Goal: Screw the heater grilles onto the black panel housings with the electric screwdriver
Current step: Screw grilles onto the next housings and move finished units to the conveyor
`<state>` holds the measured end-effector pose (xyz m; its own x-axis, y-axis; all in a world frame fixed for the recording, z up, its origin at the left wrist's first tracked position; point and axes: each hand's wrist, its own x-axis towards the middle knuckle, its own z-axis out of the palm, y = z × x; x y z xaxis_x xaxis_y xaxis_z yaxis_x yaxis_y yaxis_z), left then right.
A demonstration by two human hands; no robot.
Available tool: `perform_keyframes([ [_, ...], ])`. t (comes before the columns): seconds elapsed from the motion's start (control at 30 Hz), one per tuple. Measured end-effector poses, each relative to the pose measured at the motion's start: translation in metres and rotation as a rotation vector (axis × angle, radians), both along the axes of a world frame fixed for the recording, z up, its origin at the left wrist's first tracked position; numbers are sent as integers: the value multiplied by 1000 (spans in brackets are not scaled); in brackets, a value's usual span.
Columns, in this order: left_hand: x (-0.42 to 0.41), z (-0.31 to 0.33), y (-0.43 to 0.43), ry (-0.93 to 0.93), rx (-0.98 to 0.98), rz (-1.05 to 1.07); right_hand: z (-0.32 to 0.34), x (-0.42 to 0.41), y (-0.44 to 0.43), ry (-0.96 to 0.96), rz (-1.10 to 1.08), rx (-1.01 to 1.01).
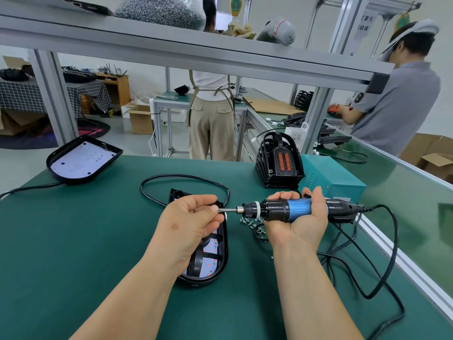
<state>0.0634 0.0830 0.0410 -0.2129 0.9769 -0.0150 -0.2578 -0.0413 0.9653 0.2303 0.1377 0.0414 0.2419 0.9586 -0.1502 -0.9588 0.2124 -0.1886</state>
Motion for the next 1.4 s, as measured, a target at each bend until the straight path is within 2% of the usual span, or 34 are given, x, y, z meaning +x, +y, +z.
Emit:
perform_keyframes([
  [0.93,13,0,-1,7,-48,-29,-2,-2,1,67,21,-57],
  [1.03,7,4,-4,193,-50,-94,-2,-2,1,92,25,-69],
  [1.17,-32,23,-8,518,-38,160,-3,-1,2,107,22,-60],
  [1.23,-57,29,-10,674,-130,185,-3,-2,2,91,18,-57],
  [1.33,-79,21,-19,794,-365,-27,-3,-4,2,55,27,-44],
  [1.4,-76,14,-31,713,-430,-199,-4,-5,1,44,36,-32],
])
